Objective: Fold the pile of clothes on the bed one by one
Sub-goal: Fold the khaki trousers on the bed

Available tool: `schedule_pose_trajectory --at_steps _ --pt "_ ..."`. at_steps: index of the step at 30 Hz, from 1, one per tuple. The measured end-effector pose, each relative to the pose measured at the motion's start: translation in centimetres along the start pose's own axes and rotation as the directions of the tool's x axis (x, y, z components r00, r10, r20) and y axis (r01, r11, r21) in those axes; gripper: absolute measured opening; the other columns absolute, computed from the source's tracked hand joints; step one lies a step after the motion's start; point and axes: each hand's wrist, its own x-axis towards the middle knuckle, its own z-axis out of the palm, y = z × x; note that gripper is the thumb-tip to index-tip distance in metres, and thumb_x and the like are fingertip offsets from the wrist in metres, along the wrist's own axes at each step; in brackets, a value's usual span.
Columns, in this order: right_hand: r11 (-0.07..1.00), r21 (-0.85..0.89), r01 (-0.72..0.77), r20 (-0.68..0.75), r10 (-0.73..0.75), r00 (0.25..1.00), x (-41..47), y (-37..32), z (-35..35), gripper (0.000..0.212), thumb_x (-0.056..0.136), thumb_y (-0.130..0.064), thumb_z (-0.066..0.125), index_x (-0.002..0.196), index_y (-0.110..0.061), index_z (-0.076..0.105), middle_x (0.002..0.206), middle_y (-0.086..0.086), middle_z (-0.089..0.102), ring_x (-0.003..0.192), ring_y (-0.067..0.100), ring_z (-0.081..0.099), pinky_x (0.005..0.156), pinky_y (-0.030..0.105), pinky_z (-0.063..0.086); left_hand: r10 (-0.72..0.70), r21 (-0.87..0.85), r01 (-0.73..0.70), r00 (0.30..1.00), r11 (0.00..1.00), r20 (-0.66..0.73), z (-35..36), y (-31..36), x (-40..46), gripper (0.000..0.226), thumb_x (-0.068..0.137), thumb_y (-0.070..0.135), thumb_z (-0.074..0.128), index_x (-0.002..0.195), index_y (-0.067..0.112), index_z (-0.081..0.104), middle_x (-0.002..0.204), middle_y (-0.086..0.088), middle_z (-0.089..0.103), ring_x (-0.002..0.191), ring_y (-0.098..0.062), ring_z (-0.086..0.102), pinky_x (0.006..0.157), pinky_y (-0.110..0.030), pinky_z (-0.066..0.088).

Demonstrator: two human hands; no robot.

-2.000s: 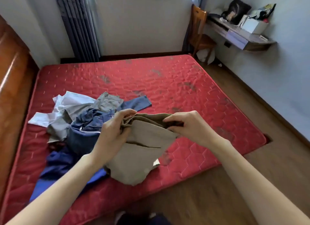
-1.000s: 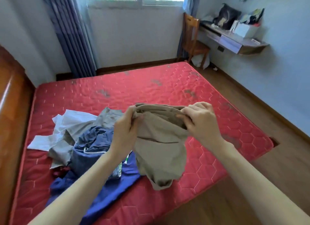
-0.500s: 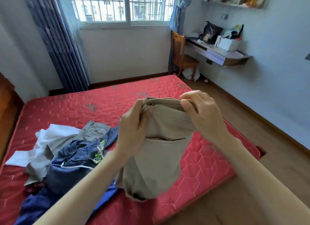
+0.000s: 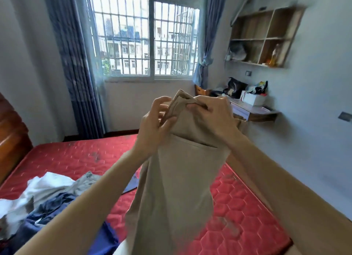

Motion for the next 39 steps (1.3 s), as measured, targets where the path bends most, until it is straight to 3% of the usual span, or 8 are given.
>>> schedule_pose_trajectory --at_steps 7,14,18,21,28,31,35,39 --pt "0.996 0.077 -0.047 -0.055 0.051 0.997 7.0 6.9 -3.7 0.022 0.091 -0.039 0.062 0.076 -0.024 0.069 0.064 -0.004 0.061 0.069 0.016 0.058 0.065 0.033 0.040 -0.072 -0.033 0.070 0.996 0.997 -0.055 5.9 -5.5 0.9 0.042 0.086 0.011 0.070 0.116 0.039 0.058 0.101 0.010 0.067 0.083 -0.015 0.064 0.070 -0.029 0.055" --pt "1.000 -0.020 -0.020 -0.016 0.019 1.000 13.1 14.6 -5.1 0.024 0.090 -0.040 0.062 0.075 -0.022 0.066 0.070 -0.002 0.062 0.073 0.016 0.059 0.067 0.033 0.042 -0.137 -0.024 0.136 0.986 0.990 -0.097 14.1 -13.4 2.8 0.023 0.081 0.033 0.067 0.099 0.044 0.057 0.101 0.020 0.062 0.081 -0.004 0.064 0.065 -0.017 0.051" --pt "0.998 -0.058 0.038 -0.019 -0.039 0.999 15.6 18.3 -5.7 0.030 0.090 -0.041 0.062 0.087 -0.013 0.074 0.077 0.007 0.069 0.076 0.020 0.063 0.073 0.041 0.049 -0.142 0.094 0.139 0.989 0.986 0.035 18.6 -17.5 4.3 0.024 0.083 0.039 0.063 0.101 0.024 0.068 0.102 0.021 0.053 0.084 0.005 0.056 0.072 -0.010 0.045" --pt "0.996 -0.063 0.069 -0.038 -0.072 0.997 16.8 20.5 -6.0 0.032 0.089 -0.043 0.061 0.088 -0.014 0.074 0.078 0.006 0.070 0.076 0.020 0.063 0.073 0.041 0.050 -0.195 0.126 0.185 0.978 0.975 0.068 21.6 -19.2 5.7 0.019 0.089 0.022 0.066 0.097 0.006 0.072 0.108 0.006 0.055 0.091 -0.003 0.056 0.084 -0.026 0.051" --pt "0.998 0.015 0.063 0.017 -0.063 0.998 17.4 27.3 -9.5 0.015 0.089 -0.037 0.064 0.079 -0.027 0.067 0.062 -0.015 0.054 0.057 -0.005 0.048 0.064 0.026 0.037 -0.101 0.136 0.104 0.994 0.985 -0.035 26.7 -16.8 3.9 0.017 0.092 0.017 0.060 0.092 0.006 0.073 0.104 0.003 0.062 0.084 -0.005 0.058 0.071 -0.018 0.045" --pt "0.997 0.047 0.069 0.016 -0.070 0.997 16.8 29.7 -11.3 0.029 0.089 -0.038 0.063 0.067 -0.020 0.058 0.059 -0.005 0.045 0.053 -0.002 0.038 0.058 0.023 0.030 -0.057 0.164 0.066 0.997 0.984 -0.058 28.9 -14.8 2.6 0.022 0.091 0.025 0.058 0.091 0.008 0.072 0.097 0.003 0.064 0.082 -0.003 0.057 0.069 -0.012 0.042" --pt "0.991 0.107 0.085 0.025 -0.089 0.996 16.1 31.8 -14.6 0.046 0.090 -0.037 0.062 0.073 0.006 0.058 0.062 0.006 0.042 0.053 0.001 0.032 0.054 0.019 0.027 -0.195 0.172 0.217 0.971 0.961 -0.137 30.8 -12.6 2.2 0.018 0.092 0.016 0.061 0.086 0.001 0.071 0.088 -0.005 0.063 0.075 -0.023 0.058 0.063 -0.031 0.045" --pt "0.977 0.174 0.121 0.060 -0.133 0.989 14.9 33.0 -17.9 0.040 0.091 -0.033 0.063 0.056 -0.020 0.049 0.047 -0.014 0.041 0.047 0.000 0.034 0.050 0.013 0.026 -0.176 0.176 0.193 0.978 0.965 -0.108 32.9 -9.1 0.3 0.017 0.092 0.019 0.064 0.091 0.004 0.073 0.090 -0.007 0.063 0.080 -0.028 0.059 0.072 -0.043 0.048"
